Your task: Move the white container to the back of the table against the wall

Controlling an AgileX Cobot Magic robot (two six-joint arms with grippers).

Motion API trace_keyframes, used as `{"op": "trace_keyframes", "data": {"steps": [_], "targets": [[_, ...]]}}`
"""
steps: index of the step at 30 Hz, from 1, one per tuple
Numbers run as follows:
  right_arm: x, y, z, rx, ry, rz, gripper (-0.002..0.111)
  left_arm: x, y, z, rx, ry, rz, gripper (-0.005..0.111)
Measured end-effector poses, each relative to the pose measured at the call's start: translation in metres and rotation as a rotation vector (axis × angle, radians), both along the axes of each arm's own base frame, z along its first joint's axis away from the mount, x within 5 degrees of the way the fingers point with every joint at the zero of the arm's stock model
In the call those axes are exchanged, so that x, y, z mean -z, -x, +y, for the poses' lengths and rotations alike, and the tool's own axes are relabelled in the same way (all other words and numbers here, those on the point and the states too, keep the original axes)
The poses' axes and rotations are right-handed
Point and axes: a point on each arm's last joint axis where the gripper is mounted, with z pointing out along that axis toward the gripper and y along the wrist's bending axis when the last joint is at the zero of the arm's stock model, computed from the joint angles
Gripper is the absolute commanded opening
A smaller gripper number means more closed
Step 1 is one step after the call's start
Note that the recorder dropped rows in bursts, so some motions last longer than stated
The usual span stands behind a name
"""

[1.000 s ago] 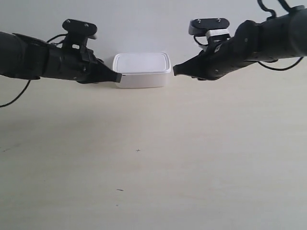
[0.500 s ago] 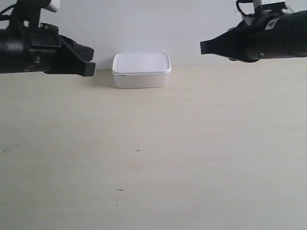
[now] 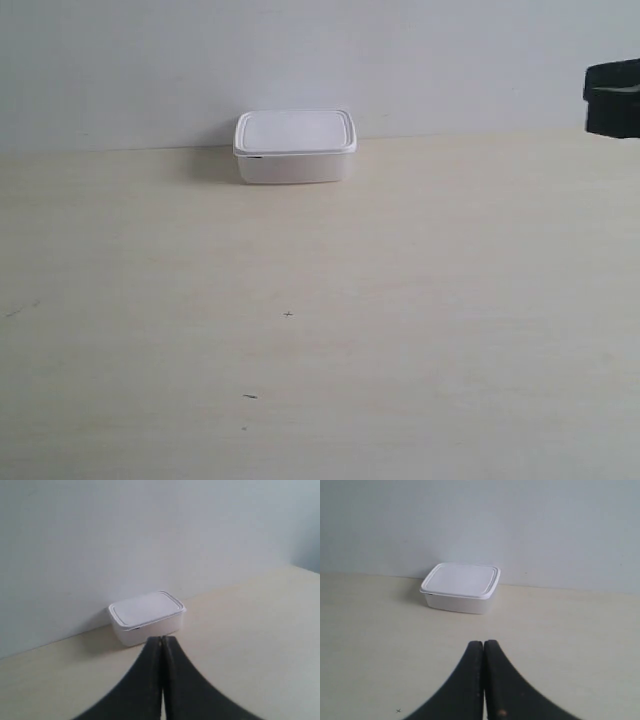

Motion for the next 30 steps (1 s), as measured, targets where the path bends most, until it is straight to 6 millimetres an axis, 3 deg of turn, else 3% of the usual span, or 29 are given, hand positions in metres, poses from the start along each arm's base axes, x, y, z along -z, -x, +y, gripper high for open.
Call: {"op": "trace_keyframes", "data": {"steps": [5,10,15,30], "targets": [[-0.007,0.031,-0.007,-0.031,-0.022,0.01,0.0,0.0,0.036,0.012,-0.047,0.068,-0.109,0.0],[0.004,0.057,-0.013,-0.055,-0.053,-0.016,0.0,-0.003,0.043,0.014,-0.052,0.077,-0.145,0.0],[0.009,0.059,-0.015,-0.04,-0.058,-0.052,0.0,-0.003,0.043,0.015,-0.054,0.077,-0.146,0.0],[0.002,0.054,-0.017,-0.002,-0.093,-0.146,0.0,-0.003,0.043,0.015,-0.054,0.077,-0.146,0.0]]}}
